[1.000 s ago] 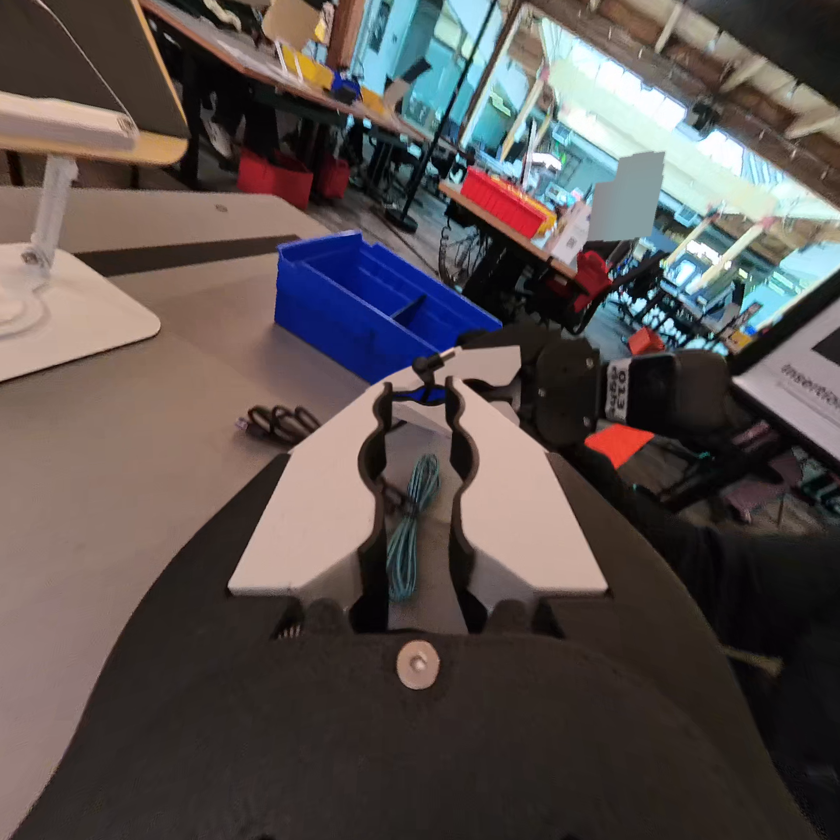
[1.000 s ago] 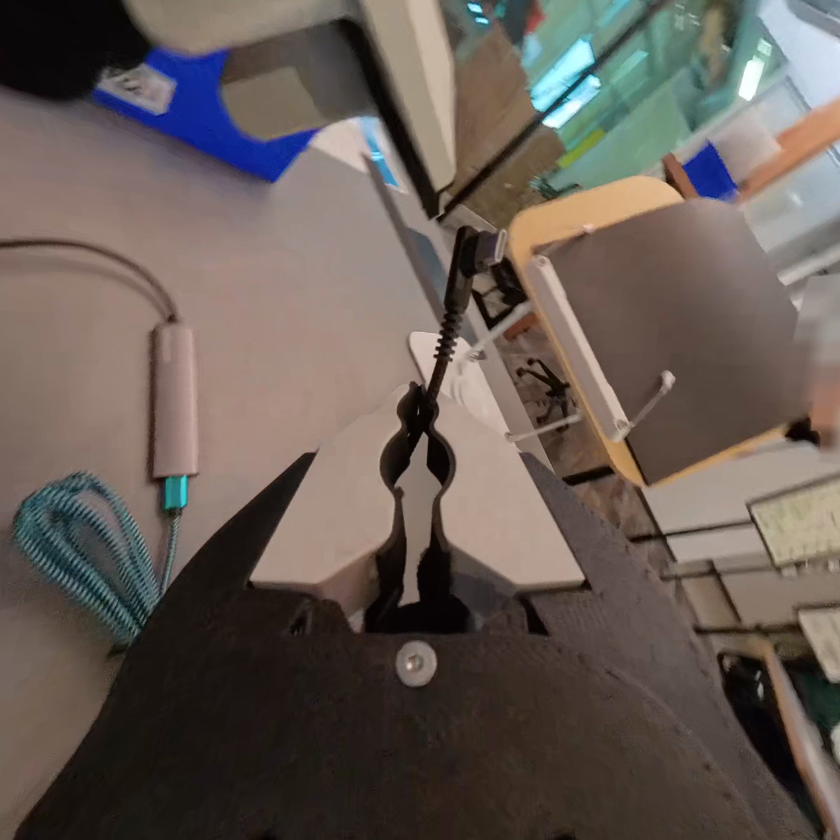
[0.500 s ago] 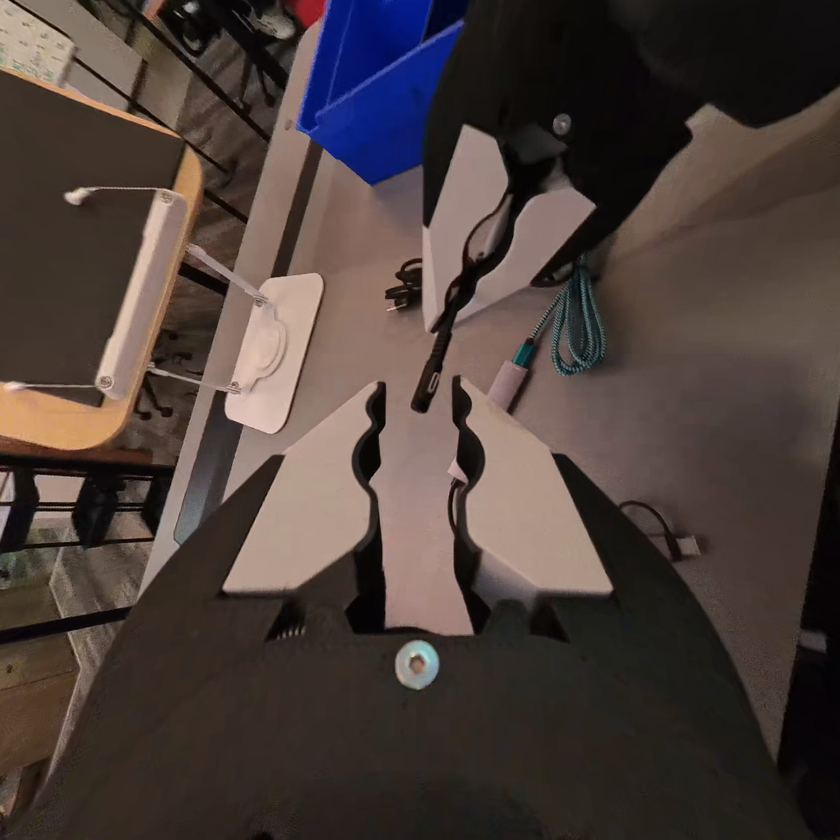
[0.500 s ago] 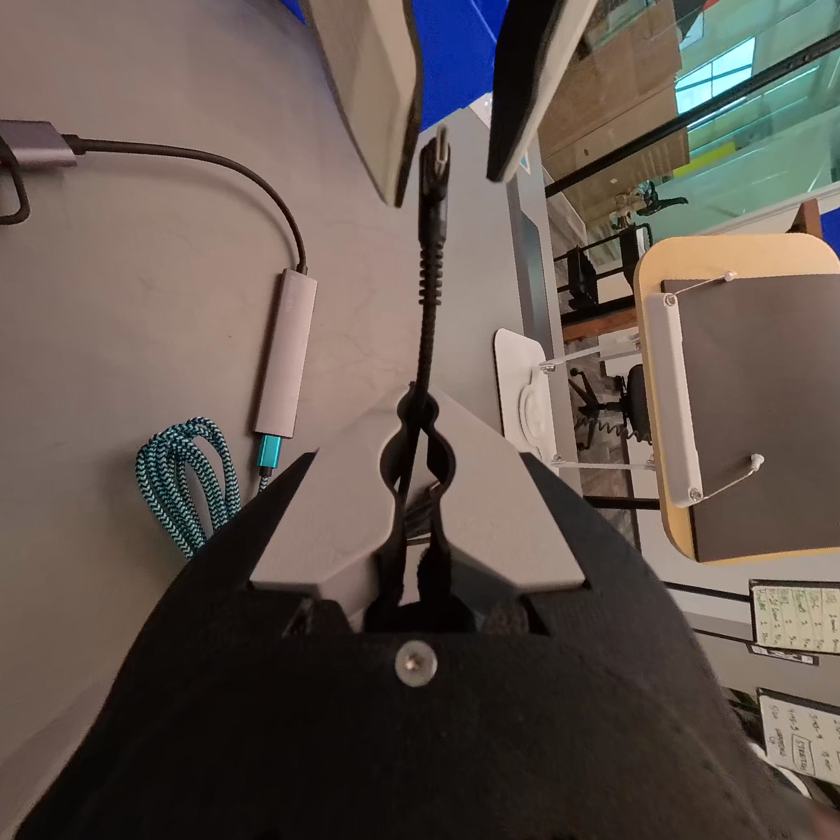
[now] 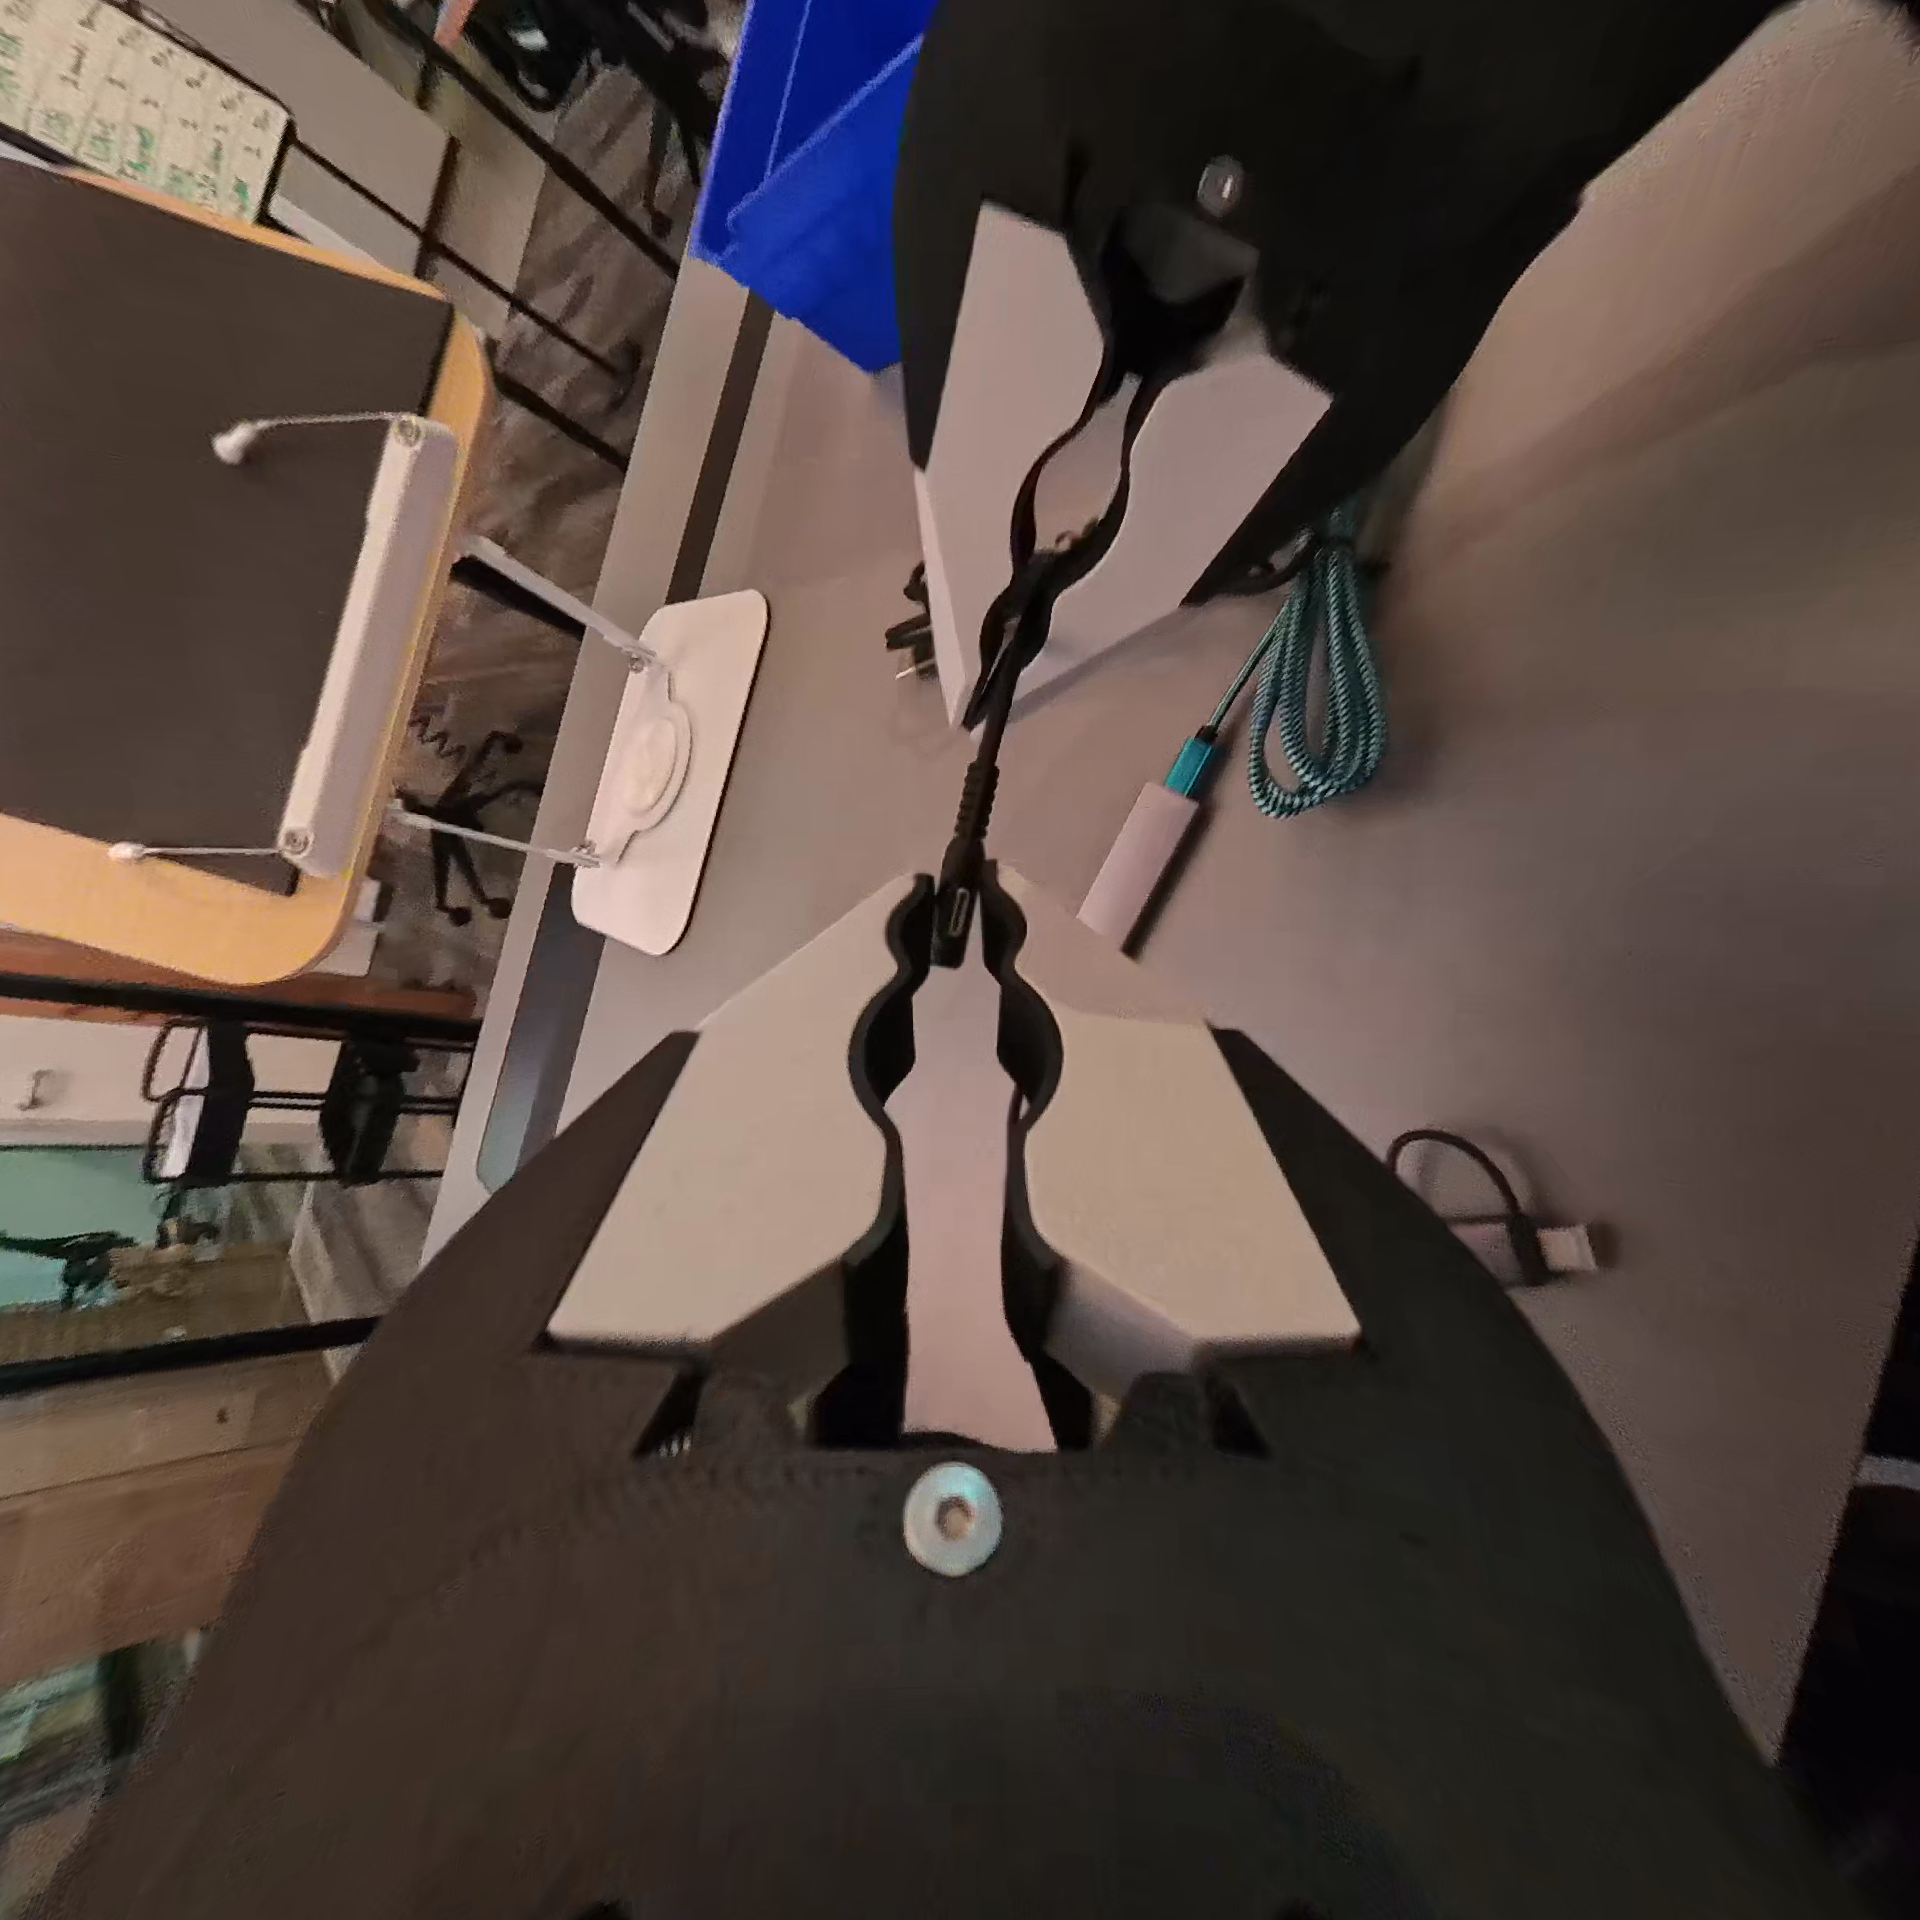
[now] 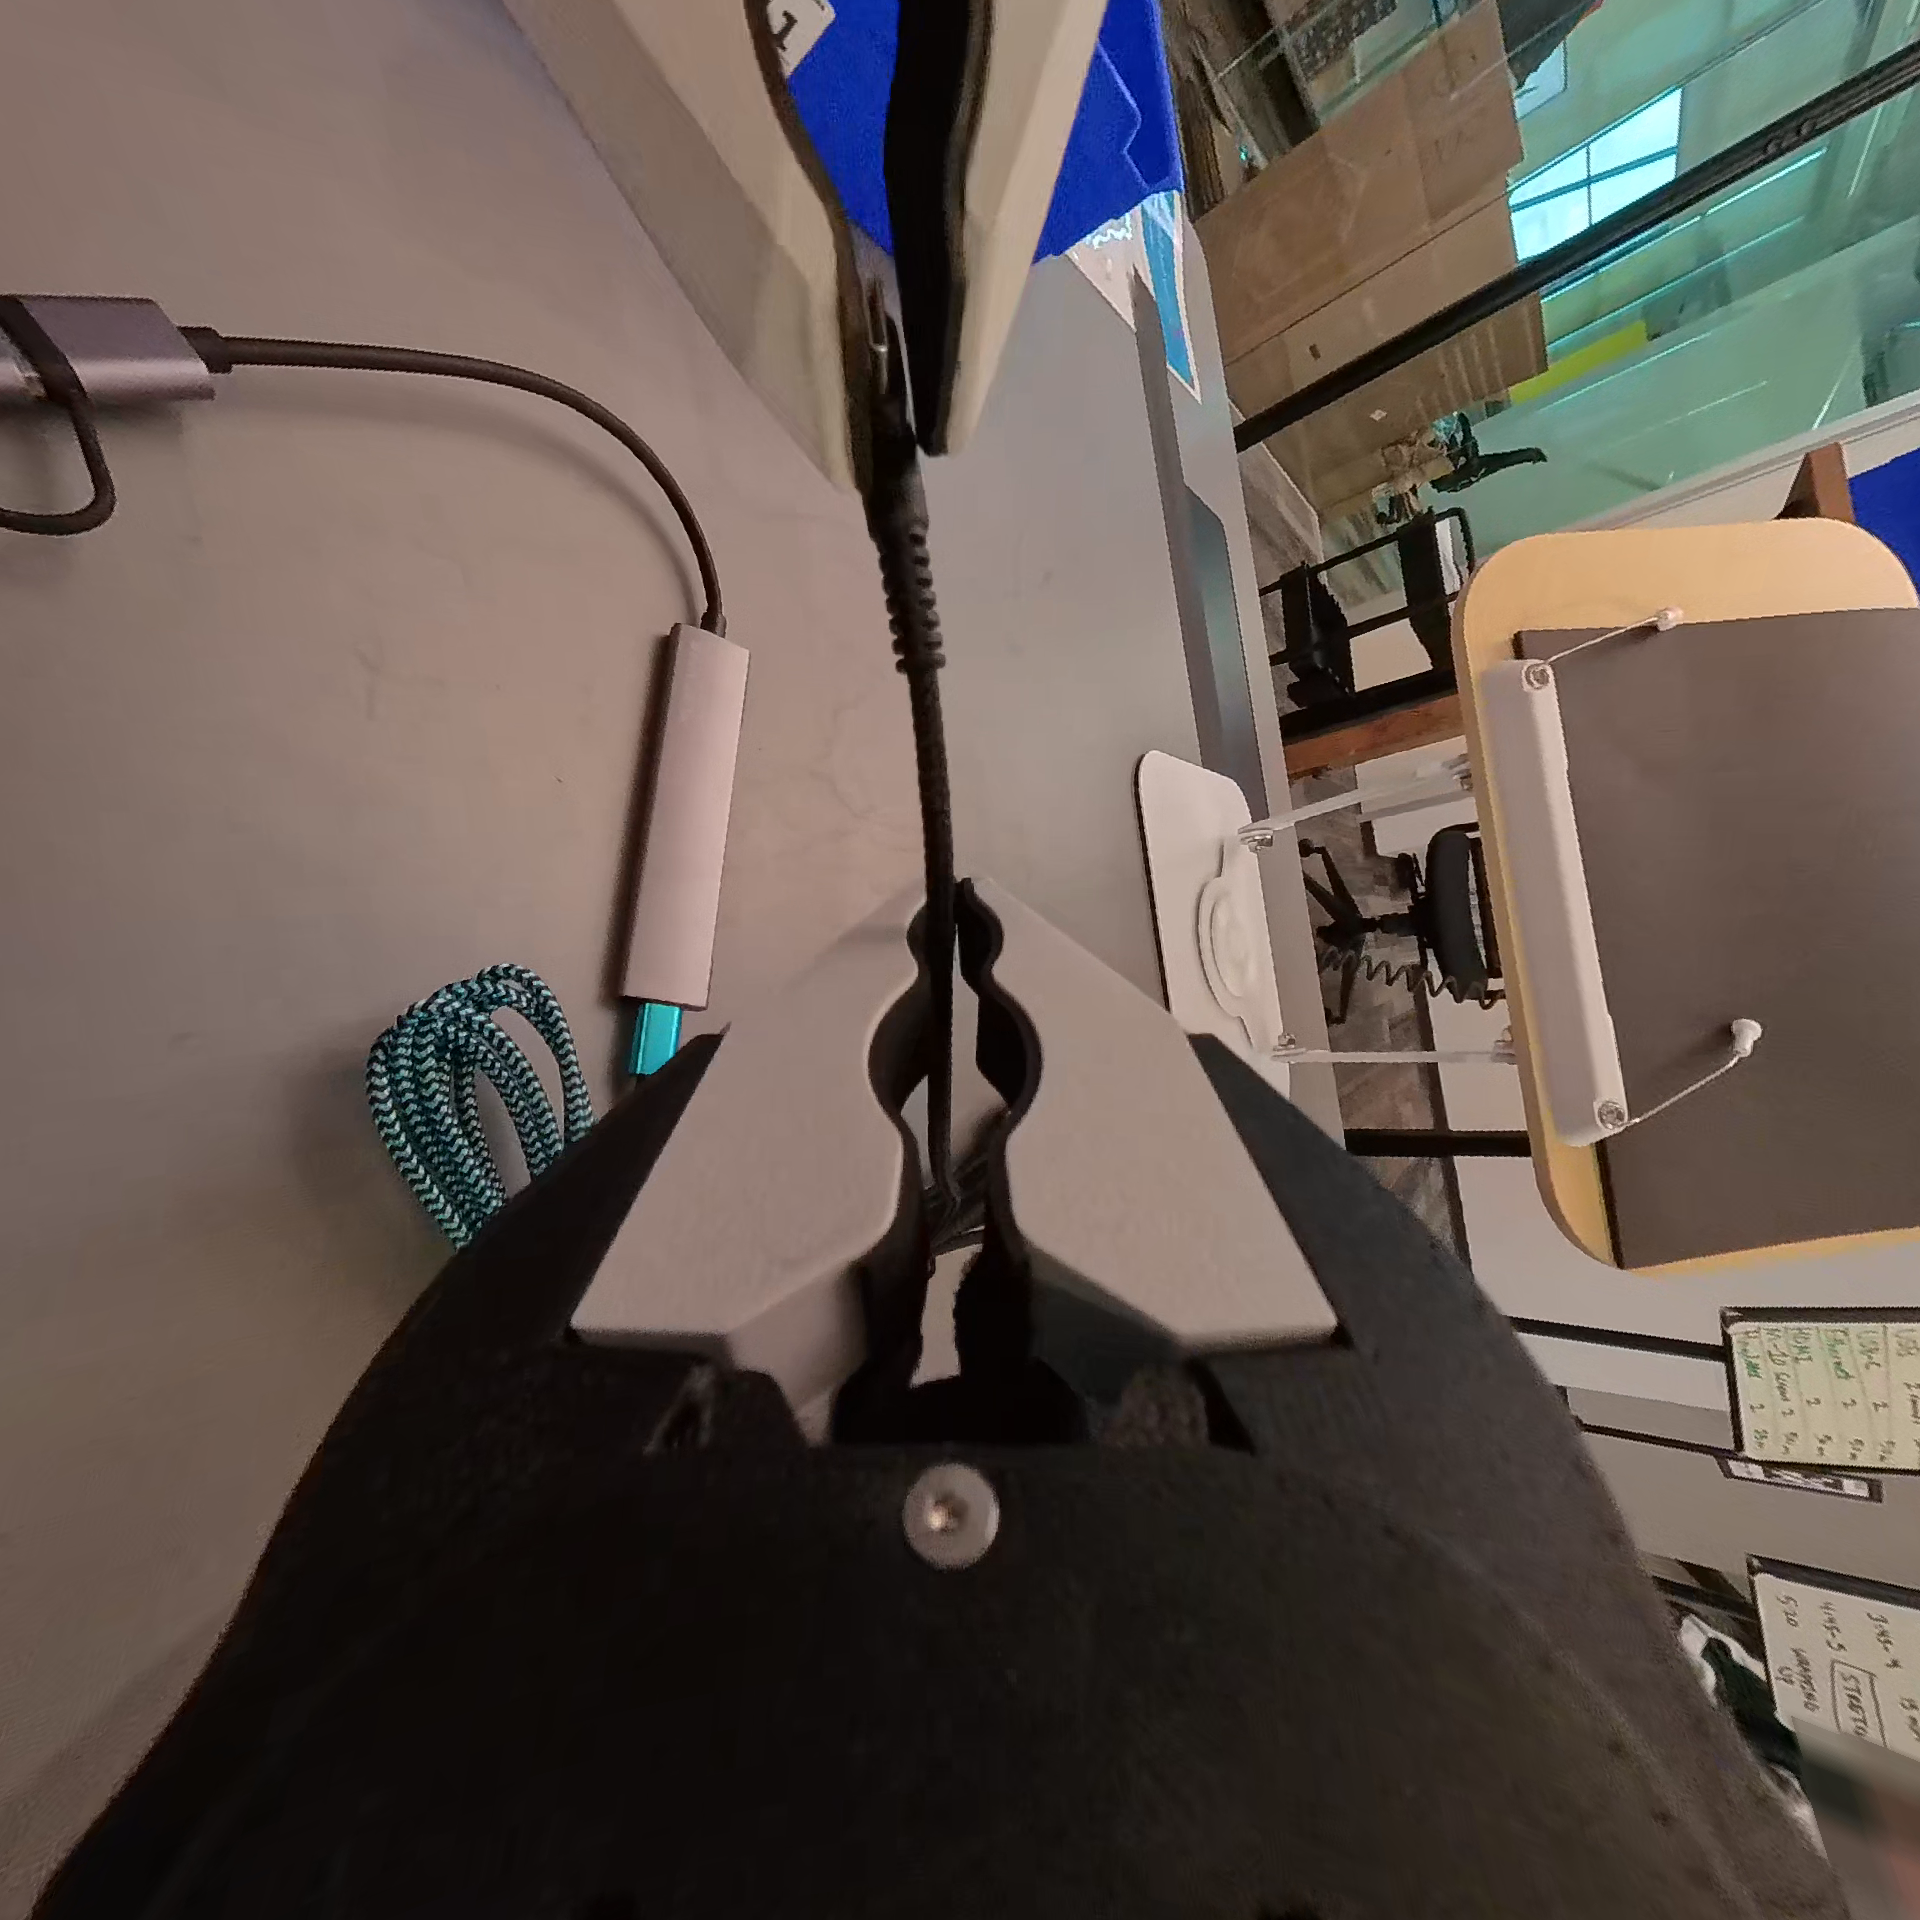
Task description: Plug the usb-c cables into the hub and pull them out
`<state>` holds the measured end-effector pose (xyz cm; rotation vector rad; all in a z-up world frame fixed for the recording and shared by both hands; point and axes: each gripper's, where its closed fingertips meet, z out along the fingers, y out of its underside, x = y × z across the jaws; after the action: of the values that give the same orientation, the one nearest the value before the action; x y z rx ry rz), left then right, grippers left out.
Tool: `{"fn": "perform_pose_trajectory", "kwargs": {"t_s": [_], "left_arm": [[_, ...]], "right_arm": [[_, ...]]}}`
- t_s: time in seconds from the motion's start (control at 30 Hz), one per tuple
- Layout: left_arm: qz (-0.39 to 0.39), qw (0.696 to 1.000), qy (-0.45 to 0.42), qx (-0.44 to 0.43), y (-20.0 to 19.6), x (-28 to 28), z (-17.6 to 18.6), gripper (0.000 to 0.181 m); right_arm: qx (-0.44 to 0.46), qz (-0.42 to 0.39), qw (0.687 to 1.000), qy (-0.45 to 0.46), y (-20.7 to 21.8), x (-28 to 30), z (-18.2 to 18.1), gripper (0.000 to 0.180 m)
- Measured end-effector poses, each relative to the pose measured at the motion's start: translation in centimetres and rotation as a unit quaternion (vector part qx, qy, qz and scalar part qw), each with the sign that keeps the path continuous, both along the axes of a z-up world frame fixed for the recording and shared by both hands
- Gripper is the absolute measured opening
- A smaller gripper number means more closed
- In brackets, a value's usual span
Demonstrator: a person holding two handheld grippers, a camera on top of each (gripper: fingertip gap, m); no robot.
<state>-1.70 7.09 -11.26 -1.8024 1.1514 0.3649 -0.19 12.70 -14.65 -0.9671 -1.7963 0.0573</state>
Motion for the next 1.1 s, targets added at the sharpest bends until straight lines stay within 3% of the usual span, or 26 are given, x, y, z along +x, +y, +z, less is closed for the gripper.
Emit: {"fn": "perform_pose_trajectory", "kwargs": {"t_s": [0.2, 0.3, 0.33, 0.37, 0.43, 0.47, 0.53, 0.67, 0.8, 0.87, 0.97, 1.1], "left_arm": [[0.012, 0.999, -0.025, -0.018, -0.3, -0.5, -0.9, 0.003], [0.023, 0.988, -0.141, -0.051, -0.2, -0.5, -0.4, 0.003], [0.024, 0.979, -0.192, -0.06, -0.1, -0.5, 0.1, 0.003], [0.024, 0.966, -0.247, -0.075, 0.0, -0.5, 0.5, 0.003], [0.022, 0.924, -0.368, -0.101, 0.2, -0.7, 1.5, 0.003], [0.014, 0.897, -0.428, -0.114, 0.3, -0.6, 2.1, 0.003], [-0.013, 0.835, -0.535, -0.131, 0.2, -0.4, 3.5, 0.003], [-0.033, 0.751, -0.645, -0.141, 0.5, -0.3, 4.4, 0.003], [-0.055, 0.712, -0.683, -0.152, 0.4, 1.1, 4.7, 0.003], [-0.057, 0.702, -0.692, -0.157, 0.4, 2.0, 4.6, 0.002], [-0.055, 0.684, -0.711, -0.154, 0.5, 2.7, 4.6, 0.003], [-0.067, 0.657, -0.738, -0.143, 0.4, 3.0, 5.0, 0.003]], "right_arm": [[-0.007, -0.002, 1.0, 0.004, 0.0, 0.1, 0.0, 0.0], [-0.016, -0.008, 1.0, 0.02, 0.0, 0.2, 0.6, 0.0], [-0.017, -0.015, 0.999, 0.037, 0.1, 0.3, 1.3, 0.016], [-0.016, -0.023, 0.998, 0.057, 0.1, 0.4, 2.3, 0.031], [-0.014, -0.03, 0.993, 0.109, -0.5, 1.1, 4.6, 0.033], [-0.026, -0.023, 0.989, 0.141, -1.2, 1.5, 5.9, 0.031], [-0.109, 0.013, 0.976, 0.189, -3.9, 2.0, 7.3, 0.006], [-0.371, 0.055, 0.897, 0.232, -7.2, 1.4, 6.9, 0.012], [-0.579, 0.051, 0.772, 0.259, -7.4, 0.2, 5.6, 0.018], [-0.614, 0.051, 0.736, 0.279, -7.2, -0.5, 5.4, 0.016], [-0.673, 0.085, 0.652, 0.34, -6.5, -0.6, 6.8, 0.017], [-0.697, 0.112, 0.604, 0.369, -6.3, -0.3, 7.6, 0.009]]}}
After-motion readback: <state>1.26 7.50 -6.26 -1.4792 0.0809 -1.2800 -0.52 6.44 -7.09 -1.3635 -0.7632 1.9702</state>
